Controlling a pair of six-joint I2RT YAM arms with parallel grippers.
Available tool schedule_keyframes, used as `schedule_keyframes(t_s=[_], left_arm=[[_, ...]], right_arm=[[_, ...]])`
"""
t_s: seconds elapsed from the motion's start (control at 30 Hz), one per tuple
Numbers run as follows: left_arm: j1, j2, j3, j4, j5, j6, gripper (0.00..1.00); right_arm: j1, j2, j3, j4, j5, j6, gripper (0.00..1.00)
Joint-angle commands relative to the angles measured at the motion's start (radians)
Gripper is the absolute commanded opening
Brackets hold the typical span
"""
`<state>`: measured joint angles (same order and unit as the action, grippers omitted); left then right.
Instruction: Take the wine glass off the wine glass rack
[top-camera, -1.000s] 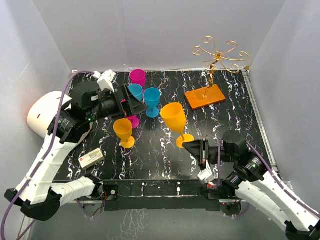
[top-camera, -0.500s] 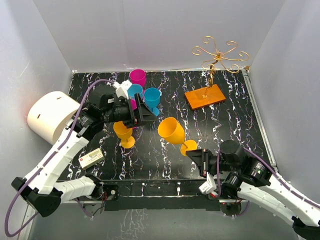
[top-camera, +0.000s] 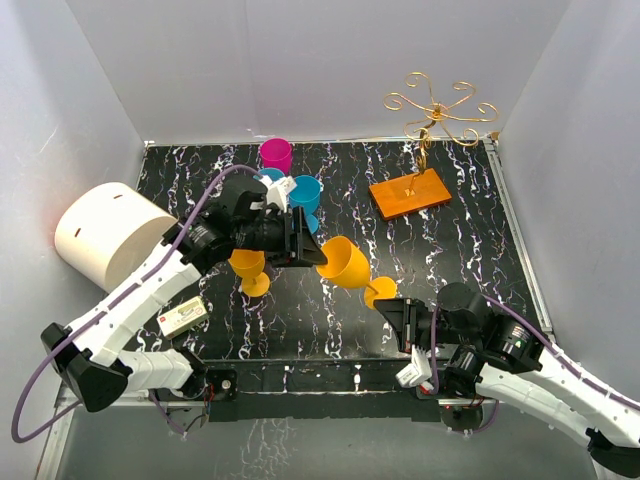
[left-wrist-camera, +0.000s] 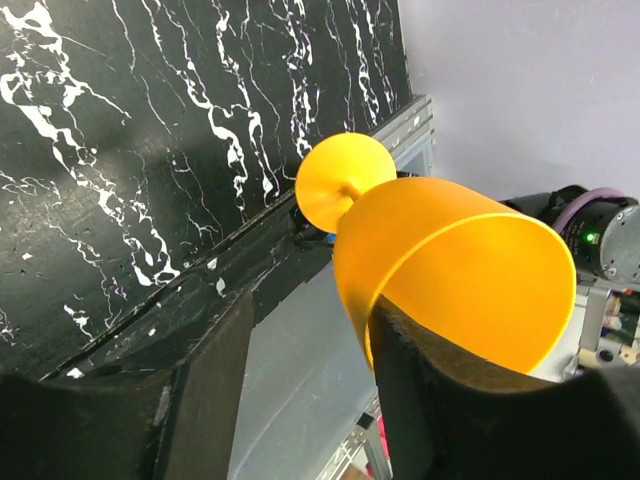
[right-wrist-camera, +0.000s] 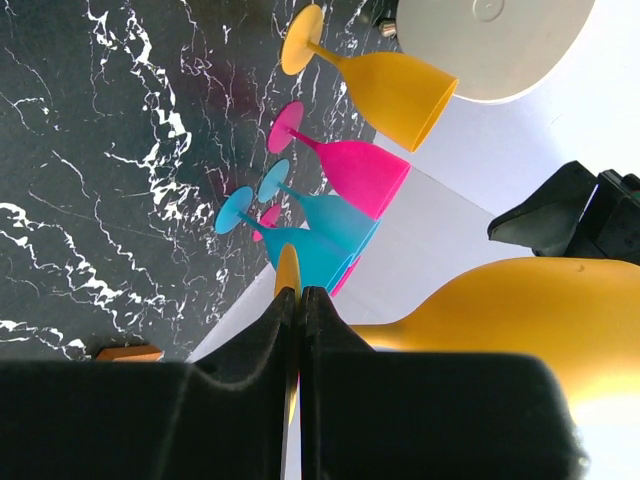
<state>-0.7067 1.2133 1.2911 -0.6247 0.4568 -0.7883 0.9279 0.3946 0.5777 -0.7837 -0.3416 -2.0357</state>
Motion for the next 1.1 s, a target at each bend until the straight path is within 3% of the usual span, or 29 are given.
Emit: schedule_keyframes(t_s=[0.0,0.23,0.33,0.53,0.67,0.83,1.07], left_arm=[[-0.056,0.020,0.059,-0.022,-0.027,0.019,0.44],[-0.072,0.041,0.082,-0.019,-0.045,0.018,0.13],[-0.072,0.044,0.116,-0.057,-0.085,0.031,0.00],[-0.070,0.029,0.209,-0.163,-0.268,0.071,0.00],[-0.070,0.018,0.277,-0.253,-0.451,0.114,0.00],[-0.070,0.003,0.265,-0.319,-0.555,0.140,0.00],[-0.072,-0.002,0.161,-0.303,-0.597,0.143,0.00]], right_arm=[[0.012,0.007,0.018,0.002,0.008,-0.035,0.00],[0.018,0.000,0.000,0.012,0.010,0.006,0.00],[0.017,-0.010,-0.007,0.019,-0.001,0.029,0.13],[0.019,-0.021,-0.014,0.073,-0.027,0.157,0.37],[0.019,-0.020,-0.022,0.162,-0.048,0.377,0.48],[0.019,0.002,0.000,0.349,-0.014,0.779,0.52],[0.018,0.095,0.026,0.673,0.304,1.409,0.62]])
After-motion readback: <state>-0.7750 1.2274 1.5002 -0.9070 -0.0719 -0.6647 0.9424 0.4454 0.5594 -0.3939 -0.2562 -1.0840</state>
